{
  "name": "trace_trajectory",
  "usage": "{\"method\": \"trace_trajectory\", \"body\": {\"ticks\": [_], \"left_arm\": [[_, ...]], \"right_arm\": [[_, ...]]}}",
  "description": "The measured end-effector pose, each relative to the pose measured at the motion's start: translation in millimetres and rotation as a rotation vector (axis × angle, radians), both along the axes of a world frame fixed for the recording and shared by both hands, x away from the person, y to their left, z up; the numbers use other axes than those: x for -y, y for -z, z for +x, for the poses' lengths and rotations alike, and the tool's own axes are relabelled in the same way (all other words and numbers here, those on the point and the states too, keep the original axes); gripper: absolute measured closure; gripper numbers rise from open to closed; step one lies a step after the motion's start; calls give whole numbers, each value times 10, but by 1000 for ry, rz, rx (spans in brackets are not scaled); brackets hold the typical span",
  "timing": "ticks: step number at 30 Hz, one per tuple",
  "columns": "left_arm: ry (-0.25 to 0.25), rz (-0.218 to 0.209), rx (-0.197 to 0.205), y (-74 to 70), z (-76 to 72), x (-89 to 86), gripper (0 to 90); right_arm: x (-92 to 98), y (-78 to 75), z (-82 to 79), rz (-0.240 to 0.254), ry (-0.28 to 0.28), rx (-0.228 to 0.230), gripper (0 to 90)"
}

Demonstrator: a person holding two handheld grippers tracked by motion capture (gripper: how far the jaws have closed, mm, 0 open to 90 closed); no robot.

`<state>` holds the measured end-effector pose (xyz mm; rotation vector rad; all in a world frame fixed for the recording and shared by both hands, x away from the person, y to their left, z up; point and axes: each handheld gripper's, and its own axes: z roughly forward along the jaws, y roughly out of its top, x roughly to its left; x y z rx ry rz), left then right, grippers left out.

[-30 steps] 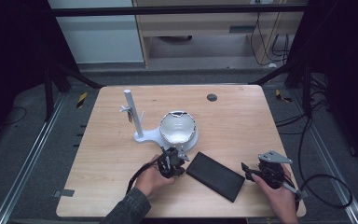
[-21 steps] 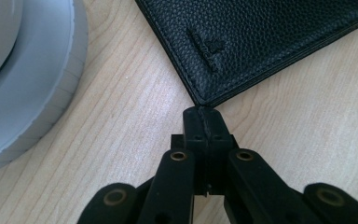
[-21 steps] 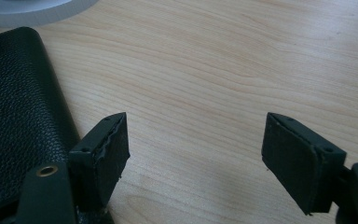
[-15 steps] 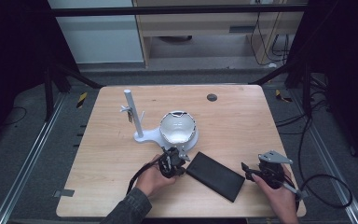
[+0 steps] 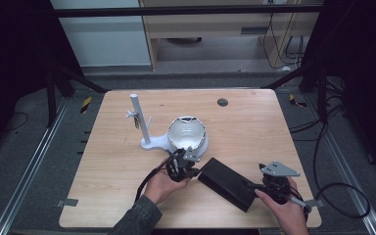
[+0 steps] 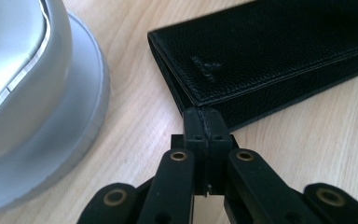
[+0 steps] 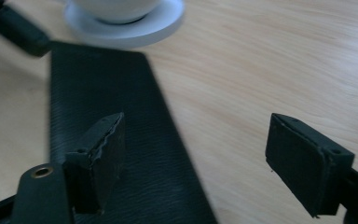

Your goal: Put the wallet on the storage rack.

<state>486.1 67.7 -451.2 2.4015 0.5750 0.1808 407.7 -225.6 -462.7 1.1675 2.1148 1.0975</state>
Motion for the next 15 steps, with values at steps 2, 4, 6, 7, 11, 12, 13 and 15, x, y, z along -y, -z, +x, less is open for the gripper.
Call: {"method": "trace_trajectory", "body": {"ticks": [2,4,6,7,11,12,13,15], "left_arm": [[-6,-18,3,-33,22,12,900],[-7,-35,8,-73,45,27,900],[-8,-46,11,-114,70,48,900],[-3,-56,9,-131,85,62,900],[17,-104,-26,-181,155,146,900],[15,-104,-23,-186,173,174,900],[13,-100,-21,-195,190,200,900],[19,-107,-24,-214,216,252,900]], "right_arm": [[-77,-21,-53,-17,-33,-20,187],[-138,-35,-91,-22,-61,-44,169],[-187,-59,-118,-35,-89,-61,154],[-209,-75,-125,-46,-102,-70,146],[-271,-157,-131,-94,-142,-105,157],[-278,-171,-123,-109,-149,-117,169],[-284,-181,-110,-124,-154,-130,176],[-281,-199,-73,-154,-165,-150,217]]}}
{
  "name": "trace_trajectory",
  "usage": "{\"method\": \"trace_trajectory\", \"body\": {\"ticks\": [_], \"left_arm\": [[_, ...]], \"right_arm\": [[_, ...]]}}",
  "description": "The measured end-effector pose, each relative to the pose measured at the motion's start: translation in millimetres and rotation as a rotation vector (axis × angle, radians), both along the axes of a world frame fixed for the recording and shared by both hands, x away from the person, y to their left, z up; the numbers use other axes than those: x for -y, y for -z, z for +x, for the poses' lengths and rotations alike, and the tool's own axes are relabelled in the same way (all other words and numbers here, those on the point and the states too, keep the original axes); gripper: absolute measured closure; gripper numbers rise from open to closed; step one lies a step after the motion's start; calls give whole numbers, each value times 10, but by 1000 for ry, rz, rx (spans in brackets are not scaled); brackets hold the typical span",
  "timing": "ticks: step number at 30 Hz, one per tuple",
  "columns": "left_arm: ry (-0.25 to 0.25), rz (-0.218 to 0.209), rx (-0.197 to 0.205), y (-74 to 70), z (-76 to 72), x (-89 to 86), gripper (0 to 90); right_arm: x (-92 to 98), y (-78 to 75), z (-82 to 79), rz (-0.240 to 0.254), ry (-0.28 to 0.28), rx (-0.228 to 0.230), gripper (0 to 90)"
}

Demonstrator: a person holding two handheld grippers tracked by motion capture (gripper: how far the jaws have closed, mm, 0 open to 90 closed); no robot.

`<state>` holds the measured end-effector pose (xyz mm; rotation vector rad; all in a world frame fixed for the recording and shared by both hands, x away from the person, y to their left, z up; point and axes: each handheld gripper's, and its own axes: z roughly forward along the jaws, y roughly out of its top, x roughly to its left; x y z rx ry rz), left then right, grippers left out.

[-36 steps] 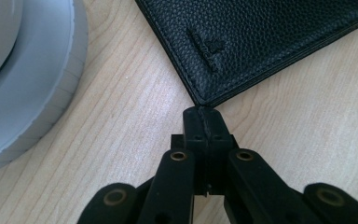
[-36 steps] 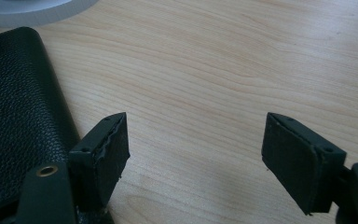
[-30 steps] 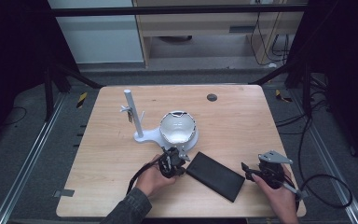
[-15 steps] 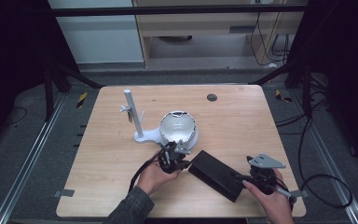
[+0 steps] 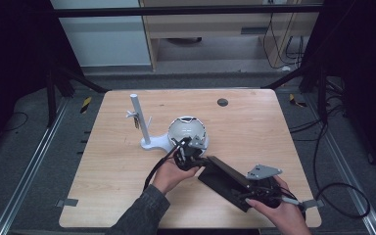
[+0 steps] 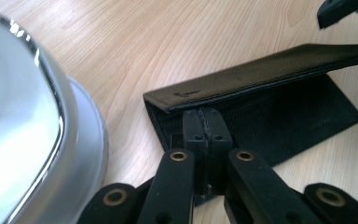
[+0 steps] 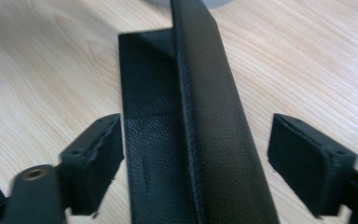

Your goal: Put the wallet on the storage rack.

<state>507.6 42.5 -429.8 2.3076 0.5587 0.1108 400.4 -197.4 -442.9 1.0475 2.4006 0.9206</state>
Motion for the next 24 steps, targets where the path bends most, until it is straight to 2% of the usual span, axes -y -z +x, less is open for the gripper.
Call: {"method": "trace_trajectory", "body": {"ticks": [2,5,13,19,24], "left_arm": [[6,7,7,-19,10,53,900],[13,20,11,-34,32,105,900],[3,18,8,-72,117,187,900],[-1,20,8,-72,157,219,900],[-4,24,5,-78,170,205,900]], "right_arm": [[14,-18,44,-33,-6,-10,240],[55,-48,118,-56,-3,-30,284],[97,-108,347,-128,-37,-91,387],[68,-156,506,-152,-64,-131,465],[27,-168,578,-172,-82,-155,508]]}}
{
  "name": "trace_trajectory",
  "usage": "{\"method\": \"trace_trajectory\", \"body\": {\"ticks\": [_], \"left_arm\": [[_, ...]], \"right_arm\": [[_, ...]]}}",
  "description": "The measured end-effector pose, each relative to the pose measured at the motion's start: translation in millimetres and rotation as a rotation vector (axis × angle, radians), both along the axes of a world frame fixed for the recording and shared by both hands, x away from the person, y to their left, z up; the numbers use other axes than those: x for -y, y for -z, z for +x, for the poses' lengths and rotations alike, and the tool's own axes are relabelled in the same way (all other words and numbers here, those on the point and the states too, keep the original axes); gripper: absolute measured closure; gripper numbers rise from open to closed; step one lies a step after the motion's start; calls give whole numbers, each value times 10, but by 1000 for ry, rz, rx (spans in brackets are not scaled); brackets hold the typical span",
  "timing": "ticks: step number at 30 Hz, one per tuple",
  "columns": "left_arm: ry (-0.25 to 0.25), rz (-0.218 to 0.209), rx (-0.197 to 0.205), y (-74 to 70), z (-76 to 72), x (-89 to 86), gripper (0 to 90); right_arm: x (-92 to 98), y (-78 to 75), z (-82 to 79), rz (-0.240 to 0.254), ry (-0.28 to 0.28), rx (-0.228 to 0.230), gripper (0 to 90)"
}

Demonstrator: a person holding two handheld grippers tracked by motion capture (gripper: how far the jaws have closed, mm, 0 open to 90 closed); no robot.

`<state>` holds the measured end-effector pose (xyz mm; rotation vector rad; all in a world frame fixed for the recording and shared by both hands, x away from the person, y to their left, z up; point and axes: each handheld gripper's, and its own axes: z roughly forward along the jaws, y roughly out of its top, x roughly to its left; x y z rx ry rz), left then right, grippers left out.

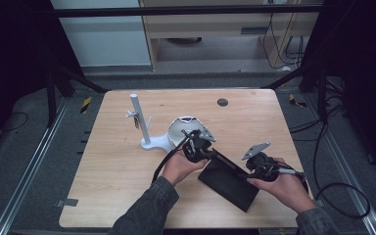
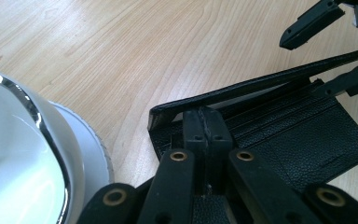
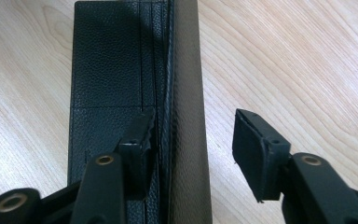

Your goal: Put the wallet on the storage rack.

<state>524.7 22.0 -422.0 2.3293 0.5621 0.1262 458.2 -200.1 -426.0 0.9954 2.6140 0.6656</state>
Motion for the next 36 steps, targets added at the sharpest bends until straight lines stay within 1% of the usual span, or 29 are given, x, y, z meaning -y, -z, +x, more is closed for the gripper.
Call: {"method": "trace_trajectory", "body": {"ticks": [1,3,6,10,13,20,27,28,32,36], "left_arm": [[-1,0,-1,1,3,-2,900],[-3,-1,-1,8,6,-2,900],[-3,0,-1,5,4,-1,900],[-5,-3,-3,8,10,-2,900],[-7,1,2,0,10,-11,900],[-9,2,2,-9,10,-29,899],[-16,-5,5,-8,4,-46,899],[-11,1,4,-9,4,-46,899],[-11,0,4,-4,-3,-41,899],[-11,2,4,-2,-6,-41,899]], "right_arm": [[-7,2,13,-3,-7,0,512],[-24,8,30,-5,-10,-17,517],[-34,11,53,-12,-17,-31,520],[-41,7,85,-10,-15,-32,539],[-60,24,96,-25,-21,-31,566],[-109,60,119,-35,-24,-27,598],[-119,82,132,-42,-21,-28,600],[-126,89,132,-43,-20,-30,600],[-148,118,137,-57,-23,-30,601],[-167,141,139,-60,-23,-35,604]]}}
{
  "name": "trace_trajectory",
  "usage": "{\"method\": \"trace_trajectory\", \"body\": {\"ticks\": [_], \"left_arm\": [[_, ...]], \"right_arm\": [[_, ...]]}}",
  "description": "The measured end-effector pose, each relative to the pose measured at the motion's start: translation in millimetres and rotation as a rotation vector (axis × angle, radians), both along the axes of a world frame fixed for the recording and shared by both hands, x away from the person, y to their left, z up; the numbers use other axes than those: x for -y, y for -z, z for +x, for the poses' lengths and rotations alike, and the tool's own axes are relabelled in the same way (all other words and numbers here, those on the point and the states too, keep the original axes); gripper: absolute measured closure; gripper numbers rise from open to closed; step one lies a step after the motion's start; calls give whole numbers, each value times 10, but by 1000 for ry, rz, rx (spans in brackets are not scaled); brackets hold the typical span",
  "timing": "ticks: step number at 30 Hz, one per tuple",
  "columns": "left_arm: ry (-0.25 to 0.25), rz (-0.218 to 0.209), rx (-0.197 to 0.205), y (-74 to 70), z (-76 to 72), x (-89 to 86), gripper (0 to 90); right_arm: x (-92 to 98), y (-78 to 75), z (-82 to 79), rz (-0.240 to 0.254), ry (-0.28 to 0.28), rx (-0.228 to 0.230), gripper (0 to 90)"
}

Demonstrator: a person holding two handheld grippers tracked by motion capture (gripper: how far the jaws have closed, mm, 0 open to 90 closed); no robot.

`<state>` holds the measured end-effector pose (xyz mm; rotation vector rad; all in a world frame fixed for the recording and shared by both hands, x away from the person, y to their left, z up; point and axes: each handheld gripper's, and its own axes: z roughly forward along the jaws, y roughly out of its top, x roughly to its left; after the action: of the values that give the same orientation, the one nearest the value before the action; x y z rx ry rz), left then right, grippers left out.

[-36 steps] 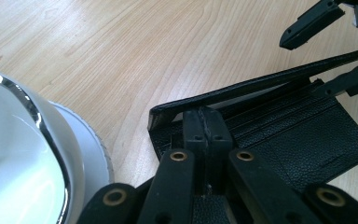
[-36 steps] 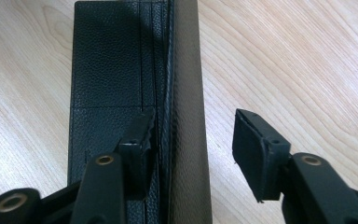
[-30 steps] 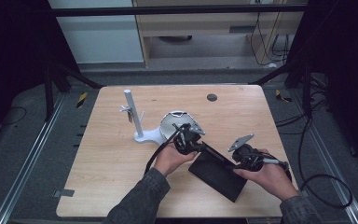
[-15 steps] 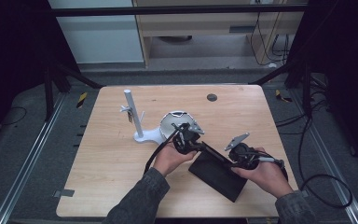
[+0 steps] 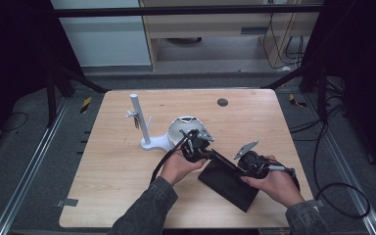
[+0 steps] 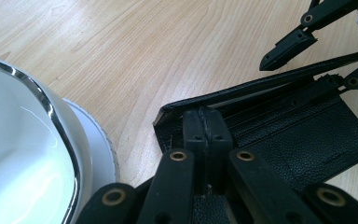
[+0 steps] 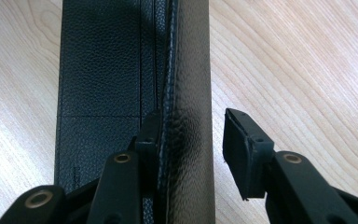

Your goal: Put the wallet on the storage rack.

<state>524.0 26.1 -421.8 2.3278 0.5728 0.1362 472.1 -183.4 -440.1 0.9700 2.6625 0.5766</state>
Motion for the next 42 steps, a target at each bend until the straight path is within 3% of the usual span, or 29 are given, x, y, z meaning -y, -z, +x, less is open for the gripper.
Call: {"method": "trace_trajectory", "body": {"ticks": [5,8,12,16,18,22,24,30,33,35,39,42], "left_arm": [[0,-4,1,1,-7,-2,898],[-2,-8,3,-15,-19,-17,889],[-25,-17,35,-67,-95,-77,812],[-44,-22,76,-131,-212,-186,620],[-47,-22,85,-149,-267,-233,473],[-27,-38,105,-192,-352,-326,248],[-15,-70,109,-221,-390,-365,158],[-12,-47,114,-308,-421,-455,89],[-18,-45,85,-349,-408,-503,88],[-18,-39,88,-400,-402,-538,85],[-13,-73,93,-507,-392,-571,78],[0,-65,109,-559,-390,-555,78]], "right_arm": [[-22,24,13,-10,5,2,636],[-40,44,17,-30,-12,-5,748],[-52,29,-13,-66,-33,30,842],[26,-21,-68,-44,-51,50,845],[93,-74,-116,-19,-51,70,845],[234,-217,-238,35,-51,139,845],[304,-304,-295,63,-49,175,845],[445,-491,-403,116,-55,278,846],[464,-510,-412,130,-62,310,846],[459,-516,-425,151,-65,334,846],[437,-527,-423,186,-84,368,846],[410,-558,-417,200,-93,384,846]]}}
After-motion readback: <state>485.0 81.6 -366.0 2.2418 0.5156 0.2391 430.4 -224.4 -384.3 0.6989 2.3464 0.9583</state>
